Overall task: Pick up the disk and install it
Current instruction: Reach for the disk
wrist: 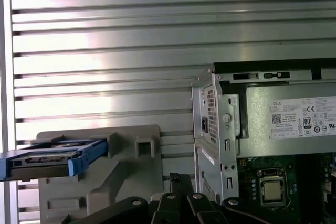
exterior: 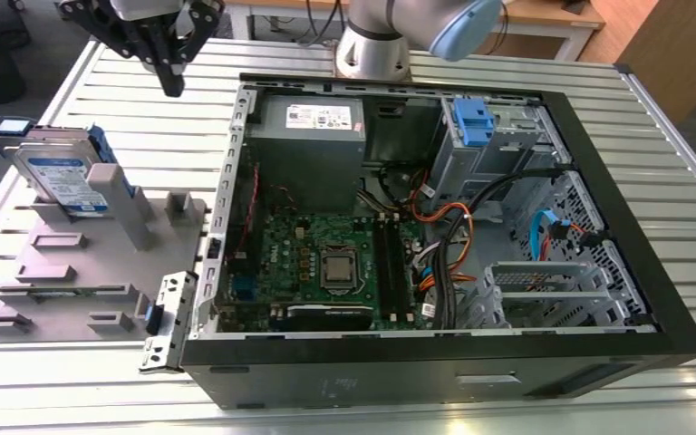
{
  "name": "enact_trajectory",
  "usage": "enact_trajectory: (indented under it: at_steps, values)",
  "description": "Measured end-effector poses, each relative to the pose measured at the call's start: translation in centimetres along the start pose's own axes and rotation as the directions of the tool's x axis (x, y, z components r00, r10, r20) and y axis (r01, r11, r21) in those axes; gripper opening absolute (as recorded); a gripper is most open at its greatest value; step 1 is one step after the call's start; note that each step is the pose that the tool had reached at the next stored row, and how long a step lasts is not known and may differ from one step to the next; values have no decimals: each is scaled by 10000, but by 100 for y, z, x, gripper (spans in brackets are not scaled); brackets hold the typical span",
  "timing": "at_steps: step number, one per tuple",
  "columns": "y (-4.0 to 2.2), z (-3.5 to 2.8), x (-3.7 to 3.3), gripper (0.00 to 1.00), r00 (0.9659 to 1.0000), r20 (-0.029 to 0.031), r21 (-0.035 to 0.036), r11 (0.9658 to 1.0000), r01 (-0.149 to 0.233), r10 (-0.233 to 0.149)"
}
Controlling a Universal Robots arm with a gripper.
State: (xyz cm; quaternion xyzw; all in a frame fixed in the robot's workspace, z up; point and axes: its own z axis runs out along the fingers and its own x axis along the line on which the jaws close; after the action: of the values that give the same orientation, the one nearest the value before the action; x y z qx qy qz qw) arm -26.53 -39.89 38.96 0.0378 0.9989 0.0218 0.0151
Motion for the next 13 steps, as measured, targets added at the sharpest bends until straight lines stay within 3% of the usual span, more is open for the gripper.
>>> enact_trajectory:
  at_steps: [13]
  values:
    - [-23,20,291,11,10000,1,0,10000,0,0]
